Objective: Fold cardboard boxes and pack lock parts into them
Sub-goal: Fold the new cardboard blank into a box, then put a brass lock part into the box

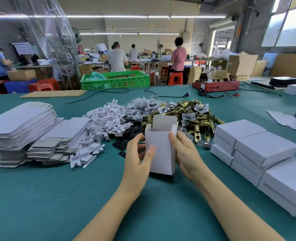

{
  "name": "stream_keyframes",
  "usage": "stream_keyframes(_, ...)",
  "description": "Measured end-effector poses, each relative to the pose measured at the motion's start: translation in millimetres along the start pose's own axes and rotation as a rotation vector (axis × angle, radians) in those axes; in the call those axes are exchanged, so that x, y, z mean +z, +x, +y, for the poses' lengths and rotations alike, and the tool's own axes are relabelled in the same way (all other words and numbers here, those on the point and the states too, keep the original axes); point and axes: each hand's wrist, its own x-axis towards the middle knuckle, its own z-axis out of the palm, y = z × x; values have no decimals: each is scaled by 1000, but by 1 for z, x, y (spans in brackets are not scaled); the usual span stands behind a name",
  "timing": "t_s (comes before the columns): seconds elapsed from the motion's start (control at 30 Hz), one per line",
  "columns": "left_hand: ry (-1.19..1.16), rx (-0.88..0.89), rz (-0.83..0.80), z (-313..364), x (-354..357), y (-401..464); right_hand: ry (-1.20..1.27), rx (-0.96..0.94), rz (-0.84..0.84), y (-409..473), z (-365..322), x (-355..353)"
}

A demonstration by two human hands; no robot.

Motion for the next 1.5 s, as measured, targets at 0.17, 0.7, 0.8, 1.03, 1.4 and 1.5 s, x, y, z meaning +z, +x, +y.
stream_keyframes(0.17,-200,-150,-183,3,-4,2,-129,-55,-93,-6,2,11)
stream_keyframes(0.7,58,-55,9,-8,-32,16,-495,-283,-16,-11,12,22)
stream_keyframes(0.8,47,-102,12,-10,-32,17,-446,-166,299,1,15,2)
stream_keyframes(1.03,39,-117,-45,-15,-31,20,-565,89,503,57,8,-23)
stream_keyframes(1.4,-31,-83,-36,-20,-29,22,-1777,-431,-87,142,-5,17)
stream_keyframes(1.5,-19,-87,-41,-21,-29,23,-2067,-339,-263,157,0,26)
